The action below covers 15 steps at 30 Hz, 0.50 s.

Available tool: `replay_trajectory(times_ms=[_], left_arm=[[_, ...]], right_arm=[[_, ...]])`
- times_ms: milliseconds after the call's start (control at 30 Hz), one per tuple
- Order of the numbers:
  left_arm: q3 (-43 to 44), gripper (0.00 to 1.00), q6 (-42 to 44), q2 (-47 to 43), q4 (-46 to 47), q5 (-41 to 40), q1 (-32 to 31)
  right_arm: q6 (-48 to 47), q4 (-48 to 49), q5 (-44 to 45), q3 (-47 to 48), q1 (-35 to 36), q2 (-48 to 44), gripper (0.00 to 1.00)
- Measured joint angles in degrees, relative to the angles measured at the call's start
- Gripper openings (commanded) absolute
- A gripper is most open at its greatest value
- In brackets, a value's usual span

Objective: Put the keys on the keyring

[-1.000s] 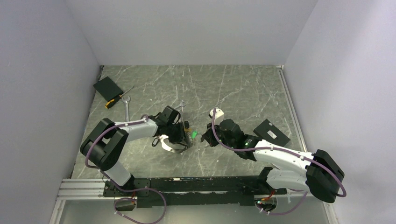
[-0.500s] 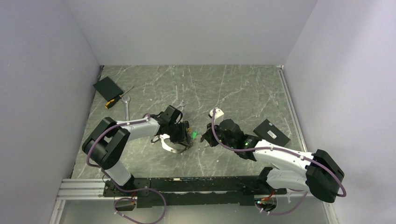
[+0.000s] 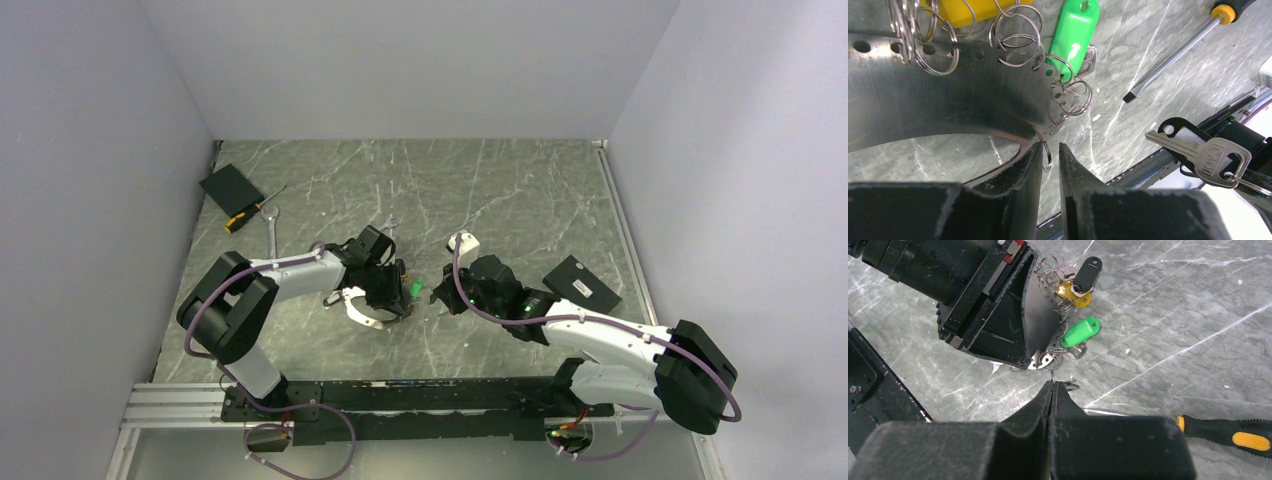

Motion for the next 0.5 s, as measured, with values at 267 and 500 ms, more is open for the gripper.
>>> replay_trajectory(times_ms=[267, 500], left_arm=[[1.1, 0.03, 0.6, 0.2, -1.2, 0.0, -0.6], [2.1, 0.0, 0.7, 0.9, -1.4, 0.0, -1.3]], right_arm=[[0.0, 0.0, 0.0, 0.0, 0.0, 0.0, 0.0], [-0.1, 0.0, 0.2, -0.1, 0.0, -0.4, 0.0]])
